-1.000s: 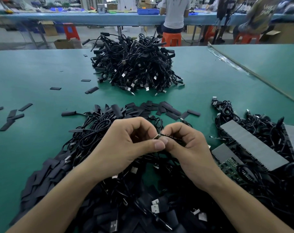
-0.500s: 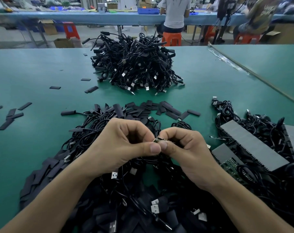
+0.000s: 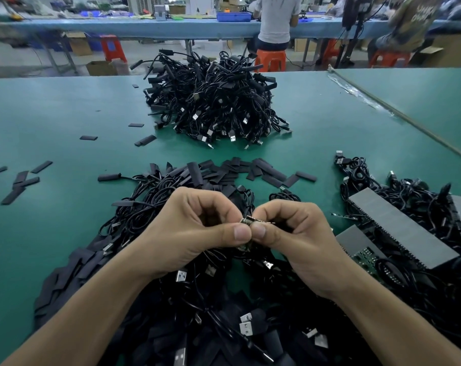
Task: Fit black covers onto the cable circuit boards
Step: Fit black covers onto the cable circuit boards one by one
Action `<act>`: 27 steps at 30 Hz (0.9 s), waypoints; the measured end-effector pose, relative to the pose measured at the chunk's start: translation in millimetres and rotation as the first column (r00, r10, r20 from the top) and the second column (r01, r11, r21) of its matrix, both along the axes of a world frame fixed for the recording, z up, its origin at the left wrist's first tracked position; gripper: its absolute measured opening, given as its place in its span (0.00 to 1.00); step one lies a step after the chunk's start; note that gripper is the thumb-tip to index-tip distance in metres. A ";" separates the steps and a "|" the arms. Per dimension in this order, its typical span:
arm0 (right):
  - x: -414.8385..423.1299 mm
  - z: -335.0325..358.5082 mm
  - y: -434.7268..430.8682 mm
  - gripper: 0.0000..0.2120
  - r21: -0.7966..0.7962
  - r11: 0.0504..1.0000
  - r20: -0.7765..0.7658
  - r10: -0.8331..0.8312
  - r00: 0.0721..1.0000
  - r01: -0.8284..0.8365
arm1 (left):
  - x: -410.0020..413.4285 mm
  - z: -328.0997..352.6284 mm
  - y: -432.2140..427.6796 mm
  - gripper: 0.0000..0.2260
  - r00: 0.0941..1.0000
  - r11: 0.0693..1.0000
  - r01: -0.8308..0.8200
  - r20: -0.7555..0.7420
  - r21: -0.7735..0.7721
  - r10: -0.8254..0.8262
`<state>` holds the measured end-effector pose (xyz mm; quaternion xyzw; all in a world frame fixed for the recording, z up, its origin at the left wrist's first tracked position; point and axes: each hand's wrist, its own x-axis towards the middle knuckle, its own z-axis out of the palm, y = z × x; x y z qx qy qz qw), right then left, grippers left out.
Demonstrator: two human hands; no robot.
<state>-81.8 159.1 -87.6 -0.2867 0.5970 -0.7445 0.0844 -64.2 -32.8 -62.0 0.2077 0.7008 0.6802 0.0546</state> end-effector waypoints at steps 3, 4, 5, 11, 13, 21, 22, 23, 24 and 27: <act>-0.2 0.3 -1.3 0.04 -0.055 0.998 0.013 0.010 1.000 -0.010 | -1.0 0.8 -1.0 0.12 1.000 1.000 -0.002 0.003 -0.005 0.002; -0.3 -0.9 -1.9 0.04 -0.066 0.998 0.012 -0.007 1.000 0.008 | -1.1 0.8 -1.0 0.11 1.000 1.000 -0.016 -0.006 -0.017 0.016; -0.1 -1.9 -2.5 0.04 -0.076 0.997 0.005 -0.033 0.999 0.034 | -1.5 0.6 -0.4 0.09 0.999 0.999 -0.034 -0.017 -0.028 0.034; -2.2 -9.4 -3.5 0.03 0.028 0.915 -0.140 -0.394 0.908 0.402 | -5.0 -2.5 3.0 0.07 0.977 0.978 -0.202 -0.081 -0.044 0.198; -2.4 -11.3 -2.9 0.07 0.134 0.817 -0.352 -0.489 0.798 0.560 | -4.9 -1.7 3.5 0.08 0.972 0.975 -0.220 -0.100 -0.043 0.215; 0.4 -5.3 -5.6 0.04 0.038 0.968 -0.159 -0.238 0.958 0.247 | -2.3 2.1 4.3 0.07 0.981 0.984 -0.162 -0.123 -0.072 0.152; -0.1 -4.5 -5.6 0.05 0.033 0.975 -0.132 -0.212 0.968 0.218 | -2.1 2.8 4.8 0.08 0.981 0.984 -0.157 -0.125 -0.080 0.146; -0.6 -3.9 -5.6 0.06 0.029 0.980 -0.105 -0.192 0.976 0.196 | -1.9 3.2 5.0 0.08 0.982 0.985 -0.151 -0.124 -0.088 0.139; -1.0 -3.6 -5.6 0.06 0.027 0.984 -0.083 -0.175 0.981 0.177 | -1.7 3.7 4.7 0.09 0.984 0.985 -0.143 -0.118 -0.094 0.131; -1.6 -4.2 -6.3 0.08 0.047 0.989 -0.037 -0.141 0.989 0.143 | -0.6 5.1 4.5 0.11 0.992 0.986 -0.111 -0.080 -0.121 0.102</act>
